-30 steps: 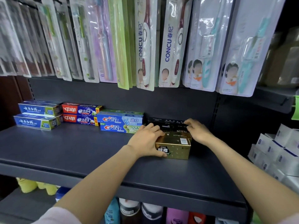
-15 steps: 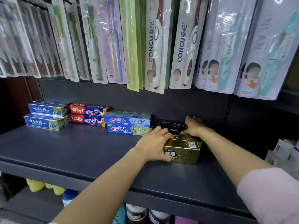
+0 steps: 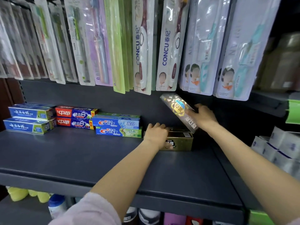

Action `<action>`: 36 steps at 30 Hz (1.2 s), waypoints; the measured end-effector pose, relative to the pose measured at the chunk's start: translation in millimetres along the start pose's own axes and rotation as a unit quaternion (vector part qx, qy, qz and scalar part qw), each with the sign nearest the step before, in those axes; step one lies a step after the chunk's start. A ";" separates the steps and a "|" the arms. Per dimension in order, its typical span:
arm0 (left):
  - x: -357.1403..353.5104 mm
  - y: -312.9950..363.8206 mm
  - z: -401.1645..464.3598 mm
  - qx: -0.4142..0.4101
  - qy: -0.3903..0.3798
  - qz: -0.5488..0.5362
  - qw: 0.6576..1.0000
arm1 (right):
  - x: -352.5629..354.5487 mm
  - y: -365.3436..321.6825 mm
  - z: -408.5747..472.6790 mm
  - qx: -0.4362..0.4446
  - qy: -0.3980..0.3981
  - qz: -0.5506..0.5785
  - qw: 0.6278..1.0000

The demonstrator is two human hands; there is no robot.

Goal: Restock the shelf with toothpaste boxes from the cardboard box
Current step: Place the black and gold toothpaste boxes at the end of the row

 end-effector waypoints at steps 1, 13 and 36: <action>-1.1 -0.6 5.8 0.017 -0.008 -0.003 1.000 | -2.2 5.5 -3.2 -0.031 -0.020 0.083 0.996; 21.7 -17.3 -15.2 0.081 -0.005 -0.545 0.834 | -51.5 3.9 -62.3 -0.157 -0.138 0.585 0.784; 2.5 -44.4 -30.6 -0.020 -0.041 -0.047 0.998 | -68.9 33.2 -74.3 0.167 -0.070 -0.218 0.959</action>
Point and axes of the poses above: each hand's wrist, its own z-axis towards the middle knuckle, its own x-axis out of the back of the hand, y = z × x, the point moved 4 cm from there along z, towards the middle knuckle, and after that the axes turned 4 degrees about -z, right-handed, at the moved point
